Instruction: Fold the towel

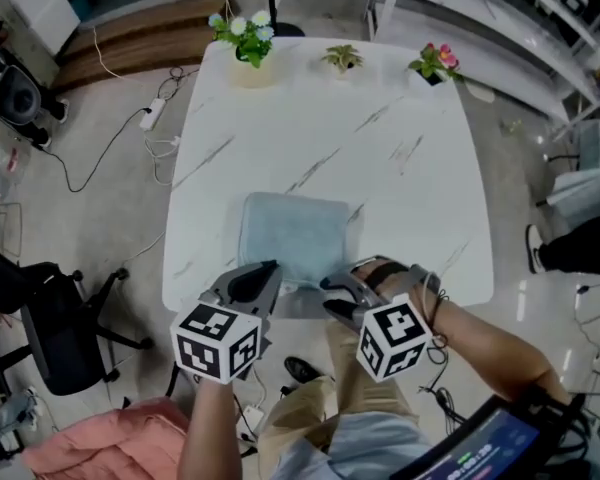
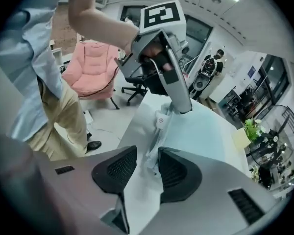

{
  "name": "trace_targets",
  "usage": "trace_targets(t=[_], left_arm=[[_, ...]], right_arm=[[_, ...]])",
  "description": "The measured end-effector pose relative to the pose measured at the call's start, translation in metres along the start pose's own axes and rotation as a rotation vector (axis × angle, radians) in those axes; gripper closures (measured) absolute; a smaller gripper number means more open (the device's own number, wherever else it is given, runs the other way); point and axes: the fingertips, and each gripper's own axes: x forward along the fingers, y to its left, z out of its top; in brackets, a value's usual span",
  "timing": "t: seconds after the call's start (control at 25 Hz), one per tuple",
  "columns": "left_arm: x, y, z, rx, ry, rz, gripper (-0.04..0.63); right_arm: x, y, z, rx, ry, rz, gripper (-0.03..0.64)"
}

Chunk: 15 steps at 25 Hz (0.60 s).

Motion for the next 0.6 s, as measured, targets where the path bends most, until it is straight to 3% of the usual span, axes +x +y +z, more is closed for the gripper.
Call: trace_targets(t=[0.08, 0.16, 0.2, 0.36, 0.44, 0.6], left_arm=[[0.003, 0.004, -0.019, 0.005, 0.049, 0.011, 0.578], [0.006, 0.000, -0.025, -0.014, 0.049, -0.002, 0.578], [0.008, -0.003, -0.025, -0.021, 0.046, -0.012, 0.578], [0.026, -0.011, -0.036, -0.011, 0.085, -0.027, 0.578], [0.028, -0.013, -0.040, -0.020, 0.087, -0.029, 0.580], [0.021, -0.012, -0.037, -0.020, 0.072, -0.036, 0.580]], right_arm=[[0.004, 0.005, -0.010, -0.037, 0.028, -0.005, 0.472], [0.002, -0.002, -0.019, -0.041, 0.046, -0.032, 0.509], [0.000, -0.007, -0.024, -0.027, 0.057, -0.044, 0.535], [-0.001, -0.011, -0.038, 0.037, 0.099, -0.004, 0.528], [-0.014, -0.017, -0.029, 0.137, 0.036, 0.015, 0.531], [-0.045, -0.056, 0.001, 0.370, -0.169, -0.114, 0.571]])
